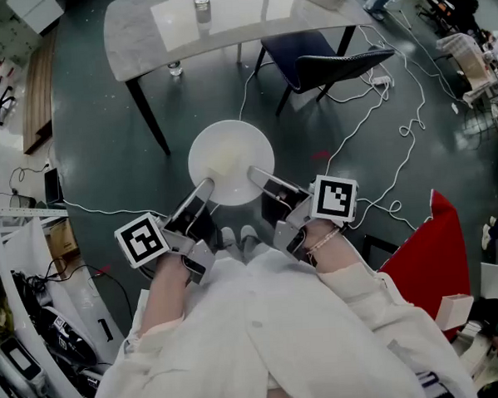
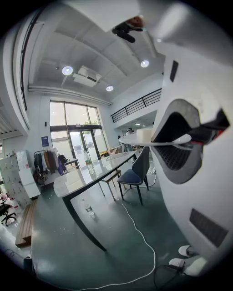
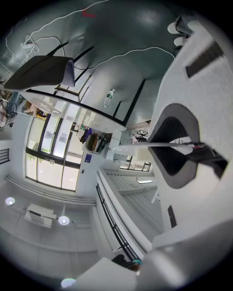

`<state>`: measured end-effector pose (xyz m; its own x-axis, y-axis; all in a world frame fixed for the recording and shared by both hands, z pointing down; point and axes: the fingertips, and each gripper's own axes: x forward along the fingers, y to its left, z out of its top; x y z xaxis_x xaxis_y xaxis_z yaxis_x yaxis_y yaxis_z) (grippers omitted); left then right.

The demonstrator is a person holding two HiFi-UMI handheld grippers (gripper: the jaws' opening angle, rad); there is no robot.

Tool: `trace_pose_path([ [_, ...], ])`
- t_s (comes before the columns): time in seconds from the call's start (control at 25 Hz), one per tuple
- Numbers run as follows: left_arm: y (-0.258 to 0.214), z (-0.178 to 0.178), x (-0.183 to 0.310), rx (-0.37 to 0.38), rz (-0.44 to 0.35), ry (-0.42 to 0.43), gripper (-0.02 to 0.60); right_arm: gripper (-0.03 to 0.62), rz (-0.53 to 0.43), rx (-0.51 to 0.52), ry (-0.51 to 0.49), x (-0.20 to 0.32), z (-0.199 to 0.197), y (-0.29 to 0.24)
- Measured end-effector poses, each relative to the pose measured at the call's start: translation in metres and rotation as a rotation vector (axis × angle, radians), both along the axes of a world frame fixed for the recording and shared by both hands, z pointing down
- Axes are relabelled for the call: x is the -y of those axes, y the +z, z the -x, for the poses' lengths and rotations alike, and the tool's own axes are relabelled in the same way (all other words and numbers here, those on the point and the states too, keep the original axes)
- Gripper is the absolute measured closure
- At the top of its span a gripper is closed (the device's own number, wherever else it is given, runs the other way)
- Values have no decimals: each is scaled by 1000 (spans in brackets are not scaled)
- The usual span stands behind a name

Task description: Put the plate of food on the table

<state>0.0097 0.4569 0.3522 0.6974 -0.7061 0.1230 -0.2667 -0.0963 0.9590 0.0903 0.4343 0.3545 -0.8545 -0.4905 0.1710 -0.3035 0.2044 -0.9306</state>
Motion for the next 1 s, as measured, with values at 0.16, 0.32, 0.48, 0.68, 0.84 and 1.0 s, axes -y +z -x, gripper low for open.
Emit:
trace_pose_path([
  [0.16, -4, 0, -5, 1, 4, 6, 558, 583, 35, 50, 70, -8, -4, 3],
  [0.32, -9, -1, -5, -16, -3, 6, 558, 583, 53, 76, 97, -12, -5, 1],
  [0.48, -11, -3, -9, -38, 0, 8, 558, 583, 46, 73, 91, -15, -7, -2],
  [0.68, -11, -6, -16, -27, 15, 15, 558, 583, 30, 70, 83, -22, -9, -2],
  [0.84, -11, -8, -16, -21, 23, 15, 558, 583, 4, 52, 80, -22, -13, -4],
  [1.0, -14, -14, -13, -32, 4, 13, 558, 583, 29, 77, 96, -19, -19, -4],
])
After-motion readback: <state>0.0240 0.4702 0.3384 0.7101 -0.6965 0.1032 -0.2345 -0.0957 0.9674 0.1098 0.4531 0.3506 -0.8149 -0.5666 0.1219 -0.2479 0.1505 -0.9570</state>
